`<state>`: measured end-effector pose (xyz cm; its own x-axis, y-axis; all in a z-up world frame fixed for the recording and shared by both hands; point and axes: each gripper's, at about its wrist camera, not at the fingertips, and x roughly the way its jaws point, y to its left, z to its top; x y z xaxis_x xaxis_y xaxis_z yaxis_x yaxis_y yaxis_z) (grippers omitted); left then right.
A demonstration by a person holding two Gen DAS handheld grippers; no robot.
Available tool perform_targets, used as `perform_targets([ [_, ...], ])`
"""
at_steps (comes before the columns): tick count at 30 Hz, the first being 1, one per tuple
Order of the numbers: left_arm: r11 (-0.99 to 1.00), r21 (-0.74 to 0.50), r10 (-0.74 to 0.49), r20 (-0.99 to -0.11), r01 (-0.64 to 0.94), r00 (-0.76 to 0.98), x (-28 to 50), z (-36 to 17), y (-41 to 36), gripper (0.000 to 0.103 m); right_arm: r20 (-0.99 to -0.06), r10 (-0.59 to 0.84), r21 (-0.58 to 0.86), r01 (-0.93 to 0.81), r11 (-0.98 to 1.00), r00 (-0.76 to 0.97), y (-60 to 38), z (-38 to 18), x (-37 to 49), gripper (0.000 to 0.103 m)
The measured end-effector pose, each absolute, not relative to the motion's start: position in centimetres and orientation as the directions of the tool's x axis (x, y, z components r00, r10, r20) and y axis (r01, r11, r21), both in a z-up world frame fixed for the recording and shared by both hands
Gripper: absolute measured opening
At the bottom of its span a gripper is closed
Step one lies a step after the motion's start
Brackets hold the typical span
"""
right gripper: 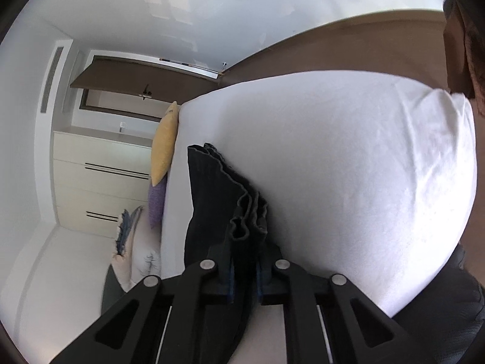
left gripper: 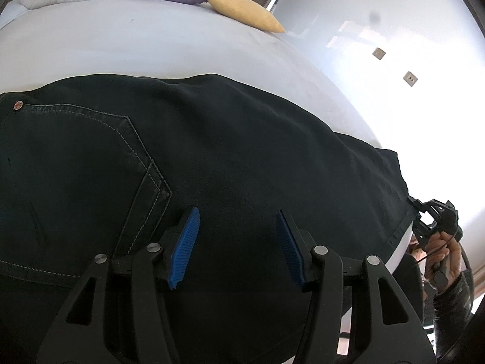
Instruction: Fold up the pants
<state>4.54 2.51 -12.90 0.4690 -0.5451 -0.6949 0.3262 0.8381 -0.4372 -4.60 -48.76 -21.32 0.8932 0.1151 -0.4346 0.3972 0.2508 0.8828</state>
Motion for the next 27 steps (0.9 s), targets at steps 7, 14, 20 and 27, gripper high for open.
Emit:
perform_targets([
  [7,0.839,-0.446,-0.544,-0.693,0.311,0.473,4.6,-12.8,2.8,0.051,-0.566,0.006,0.603,0.409,0.685,0.824,-42.4,-14.2,-1.6,0.009],
  [14,0.804,-0.53,-0.589,-0.652,0.268,0.477,4.4,-11.8,3.1,0.085,-0.601,-0.325,-0.297,0.173,0.939,0.73,-24.8,-14.0,3.0,0.009],
  [20,0.718,-0.638,-0.691,-0.602,0.278,0.401,4.8,-10.7,1.0,0.097,-0.579,-0.39,-0.439,0.129,0.889,0.716,-21.6,-16.5,3.6,0.009],
  [27,0.563,-0.781,-0.825,-0.509,0.27,0.245,8.1,-9.1,-5.3,0.097,-0.487,-0.398,-0.534,0.096,0.84,0.778,-16.8,-14.8,2.4,0.009],
])
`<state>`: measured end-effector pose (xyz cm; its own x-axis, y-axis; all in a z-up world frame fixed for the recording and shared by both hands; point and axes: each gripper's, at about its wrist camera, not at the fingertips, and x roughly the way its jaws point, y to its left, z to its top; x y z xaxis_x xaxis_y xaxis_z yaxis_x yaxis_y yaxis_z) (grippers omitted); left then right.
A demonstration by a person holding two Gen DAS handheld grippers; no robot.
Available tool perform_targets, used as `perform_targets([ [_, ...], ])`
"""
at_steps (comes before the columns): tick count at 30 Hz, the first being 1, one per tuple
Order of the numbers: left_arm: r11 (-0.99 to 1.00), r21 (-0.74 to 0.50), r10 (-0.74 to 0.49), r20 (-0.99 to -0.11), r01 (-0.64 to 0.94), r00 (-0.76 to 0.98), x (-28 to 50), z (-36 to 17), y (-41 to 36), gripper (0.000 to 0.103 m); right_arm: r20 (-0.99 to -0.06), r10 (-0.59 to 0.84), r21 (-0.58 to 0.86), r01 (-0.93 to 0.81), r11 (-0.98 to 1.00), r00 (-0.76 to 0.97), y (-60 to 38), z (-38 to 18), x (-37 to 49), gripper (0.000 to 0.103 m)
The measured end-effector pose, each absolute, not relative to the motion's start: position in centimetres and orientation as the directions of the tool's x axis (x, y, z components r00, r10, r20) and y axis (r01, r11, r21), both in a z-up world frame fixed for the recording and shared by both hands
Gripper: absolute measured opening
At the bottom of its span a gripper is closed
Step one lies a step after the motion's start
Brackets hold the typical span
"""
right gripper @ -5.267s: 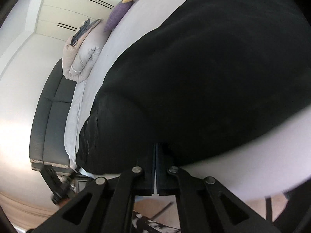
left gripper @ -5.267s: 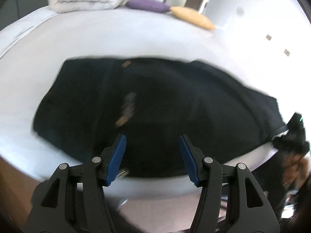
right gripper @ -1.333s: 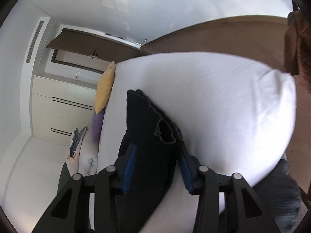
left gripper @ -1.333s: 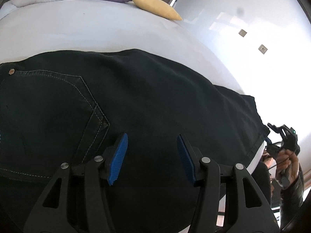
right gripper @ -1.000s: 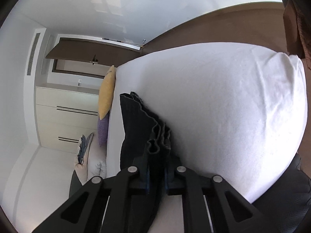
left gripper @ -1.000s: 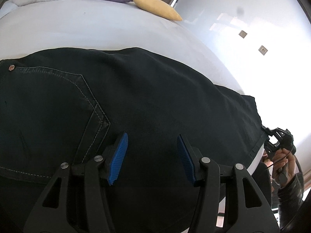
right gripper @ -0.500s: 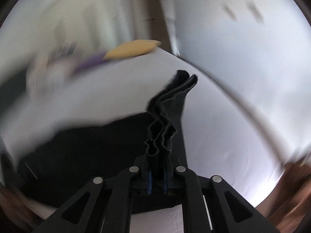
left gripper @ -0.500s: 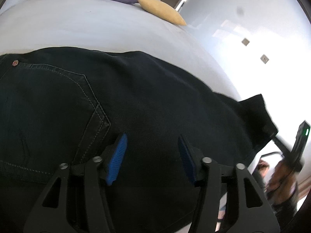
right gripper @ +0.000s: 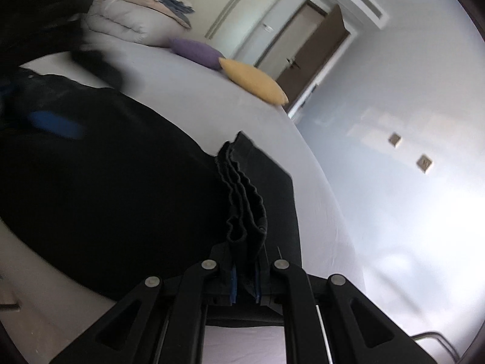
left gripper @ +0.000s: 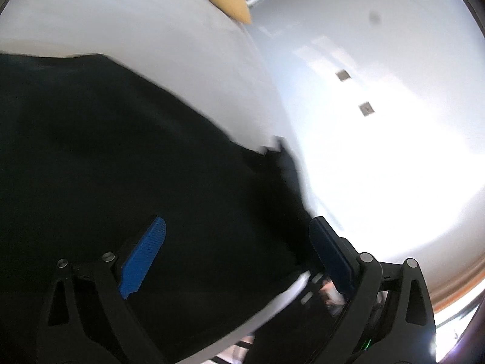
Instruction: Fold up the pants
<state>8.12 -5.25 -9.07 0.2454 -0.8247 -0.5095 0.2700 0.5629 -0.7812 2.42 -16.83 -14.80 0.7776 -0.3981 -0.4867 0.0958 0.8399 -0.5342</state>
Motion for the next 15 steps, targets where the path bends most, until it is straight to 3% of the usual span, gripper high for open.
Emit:
perform_targets([
  [7,0.604,-0.769,-0.797,-0.587,0.21,0.146,11.3,-10.9,-9.2,0.097,-0.49,-0.338,-0.565,0.003,0.825,0.804,-12.3,-15.5,1.3,0.009],
  [9,0.583,-0.784,-0.812,-0.566,0.211,0.14,11.5,-11.1,-9.1,0.095,-0.489,-0.321,-0.567,-0.016,0.824,0.811,-11.8,-15.6,0.7,0.009],
  [10,0.58,-0.785,-0.815,-0.564,0.217,0.134,11.5,-11.1,-9.1,0.086,-0.489,-0.309,-0.569,-0.03,0.822,0.816,-11.3,-15.5,0.5,0.009],
  [11,0.576,-0.786,-0.817,-0.566,0.226,0.114,11.6,-11.1,-9.1,0.056,-0.489,-0.302,-0.571,-0.038,0.82,0.818,-10.9,-15.5,0.5,0.009],
  [13,0.583,-0.78,-0.81,-0.579,0.228,0.092,11.8,-11.1,-9.0,0.026,-0.491,-0.29,-0.576,-0.057,0.815,0.821,-10.5,-15.6,0.5,0.009],
  [15,0.594,-0.763,-0.801,-0.59,0.253,0.104,12.1,-10.6,-8.1,0.017,-0.493,-0.276,-0.581,-0.077,0.81,0.825,-9.9,-15.6,0.5,0.009],
])
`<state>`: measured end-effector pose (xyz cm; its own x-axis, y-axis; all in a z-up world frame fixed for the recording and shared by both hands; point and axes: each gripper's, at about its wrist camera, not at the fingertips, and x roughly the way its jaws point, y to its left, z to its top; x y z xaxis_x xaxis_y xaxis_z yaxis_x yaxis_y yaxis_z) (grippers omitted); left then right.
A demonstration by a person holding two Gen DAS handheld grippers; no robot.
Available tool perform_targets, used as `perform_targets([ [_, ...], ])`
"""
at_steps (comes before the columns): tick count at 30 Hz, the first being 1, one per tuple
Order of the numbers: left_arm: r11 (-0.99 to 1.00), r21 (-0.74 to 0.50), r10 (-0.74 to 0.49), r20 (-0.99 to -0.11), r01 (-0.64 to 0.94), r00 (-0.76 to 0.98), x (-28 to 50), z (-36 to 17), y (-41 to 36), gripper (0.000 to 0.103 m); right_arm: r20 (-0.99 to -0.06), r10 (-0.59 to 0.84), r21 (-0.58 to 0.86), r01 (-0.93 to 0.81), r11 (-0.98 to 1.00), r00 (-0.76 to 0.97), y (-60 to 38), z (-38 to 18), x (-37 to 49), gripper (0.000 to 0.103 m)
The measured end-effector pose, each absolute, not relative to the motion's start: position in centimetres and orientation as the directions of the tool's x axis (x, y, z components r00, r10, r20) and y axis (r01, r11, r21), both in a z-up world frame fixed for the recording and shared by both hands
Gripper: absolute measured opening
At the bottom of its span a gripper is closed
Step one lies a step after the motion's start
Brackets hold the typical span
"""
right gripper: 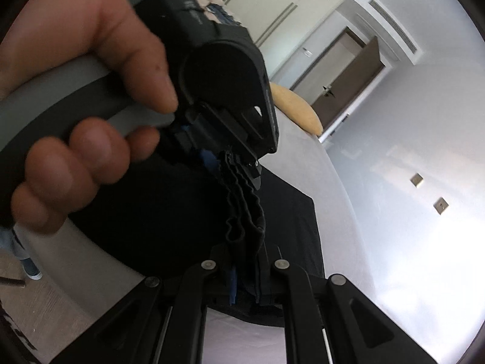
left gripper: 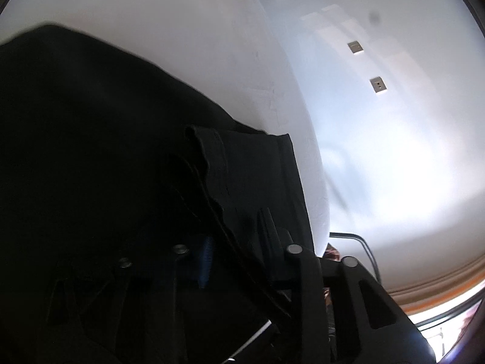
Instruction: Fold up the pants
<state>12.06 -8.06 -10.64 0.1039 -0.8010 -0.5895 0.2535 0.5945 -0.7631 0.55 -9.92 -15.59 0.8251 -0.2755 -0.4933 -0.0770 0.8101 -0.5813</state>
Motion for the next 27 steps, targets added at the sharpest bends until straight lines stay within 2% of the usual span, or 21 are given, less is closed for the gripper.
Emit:
perform_targets([
  [3,0.612,-0.732,-0.784,-0.61,0.298,0.112,12.3,-9.9,-6.5,0.01,-0.501,-0.237,-0.583,-0.122,0.803,0.832,-8.7,-15.4,0.5,0.009],
  [10,0.679,-0.61,-0.712,-0.683,0.409,0.164,13.8,-6.4,-1.9,0.01,-0.495,-0.125,-0.597,-0.232,0.768,0.86,-5.3,-14.6,1.7,0.009],
  [17,0.738,-0.569,-0.655,-0.734,0.364,0.181,16.1,-7.4,3.0,0.01,-0.558,-0.034,-0.571,-0.354,0.741,0.829,-1.7,-15.8,3.6,0.009],
  [27,0.764,-0.558,-0.633,-0.746,0.323,0.209,17.0,-10.2,6.4,0.01,-0.604,-0.005,-0.569,-0.426,0.703,0.797,-0.4,-16.8,5.6,0.009],
])
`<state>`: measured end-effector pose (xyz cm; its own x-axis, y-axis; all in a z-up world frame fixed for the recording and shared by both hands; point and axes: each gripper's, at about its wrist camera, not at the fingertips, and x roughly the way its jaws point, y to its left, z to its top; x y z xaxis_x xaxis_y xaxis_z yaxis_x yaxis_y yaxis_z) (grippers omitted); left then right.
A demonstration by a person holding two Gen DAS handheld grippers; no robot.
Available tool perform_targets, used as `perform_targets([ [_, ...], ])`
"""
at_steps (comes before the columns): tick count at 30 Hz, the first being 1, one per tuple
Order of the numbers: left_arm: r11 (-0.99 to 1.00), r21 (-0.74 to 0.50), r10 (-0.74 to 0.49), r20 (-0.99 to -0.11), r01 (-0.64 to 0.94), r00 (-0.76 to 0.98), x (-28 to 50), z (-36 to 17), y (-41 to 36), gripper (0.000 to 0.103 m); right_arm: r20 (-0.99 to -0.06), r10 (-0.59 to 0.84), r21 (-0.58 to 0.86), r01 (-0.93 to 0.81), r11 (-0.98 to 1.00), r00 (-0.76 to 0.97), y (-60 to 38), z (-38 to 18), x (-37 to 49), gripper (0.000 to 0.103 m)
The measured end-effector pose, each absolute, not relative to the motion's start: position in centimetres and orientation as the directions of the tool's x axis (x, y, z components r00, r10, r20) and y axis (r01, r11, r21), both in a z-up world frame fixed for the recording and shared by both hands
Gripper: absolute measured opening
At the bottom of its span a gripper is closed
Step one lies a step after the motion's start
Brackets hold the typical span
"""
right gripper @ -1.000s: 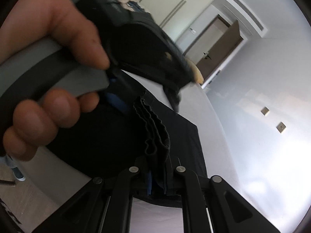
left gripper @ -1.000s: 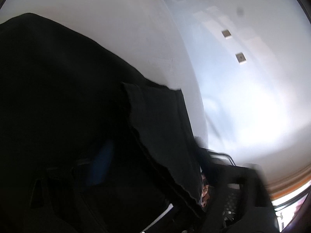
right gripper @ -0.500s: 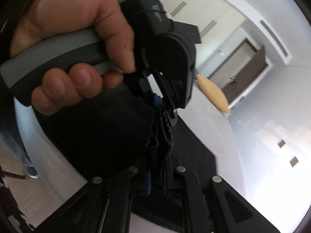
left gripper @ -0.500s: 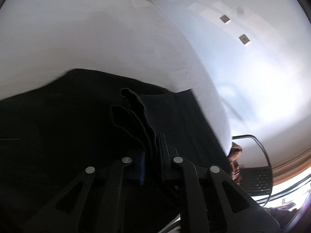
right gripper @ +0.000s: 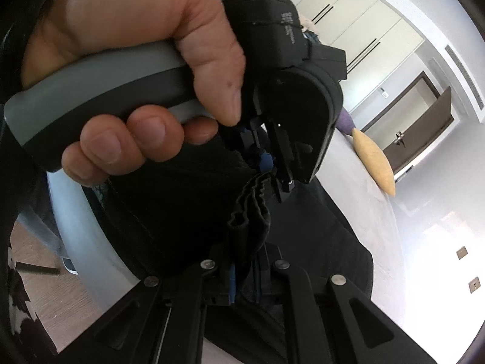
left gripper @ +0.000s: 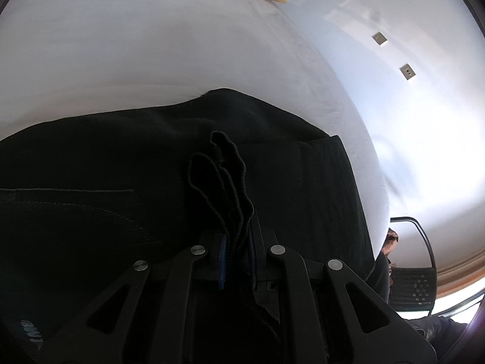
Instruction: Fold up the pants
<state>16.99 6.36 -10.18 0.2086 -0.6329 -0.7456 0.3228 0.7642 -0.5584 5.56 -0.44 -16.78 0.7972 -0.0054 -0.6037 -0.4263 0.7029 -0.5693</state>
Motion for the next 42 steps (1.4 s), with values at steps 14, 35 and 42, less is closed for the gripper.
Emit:
perform_targets([
  [14,0.831,-0.459,-0.544,-0.786,0.313,0.294,16.7,-9.8,8.6,0.02,-0.638,0.001,-0.525,-0.436,0.732,0.77,-4.2,-17.8,6.9,0.038],
  [35,0.901,-0.148,-0.353,-0.796,0.408,0.492,7.8,-10.5,3.4,0.021,-0.579,0.672,0.689,-0.163,0.706,0.462,-39.1,-14.1,21.0,0.018],
  [42,0.899,-0.16,-0.364,-0.793,0.409,0.489,7.8,-10.8,4.3,0.021,-0.586,0.703,0.765,-0.009,0.644,0.404,-41.6,-20.6,26.0,0.0],
])
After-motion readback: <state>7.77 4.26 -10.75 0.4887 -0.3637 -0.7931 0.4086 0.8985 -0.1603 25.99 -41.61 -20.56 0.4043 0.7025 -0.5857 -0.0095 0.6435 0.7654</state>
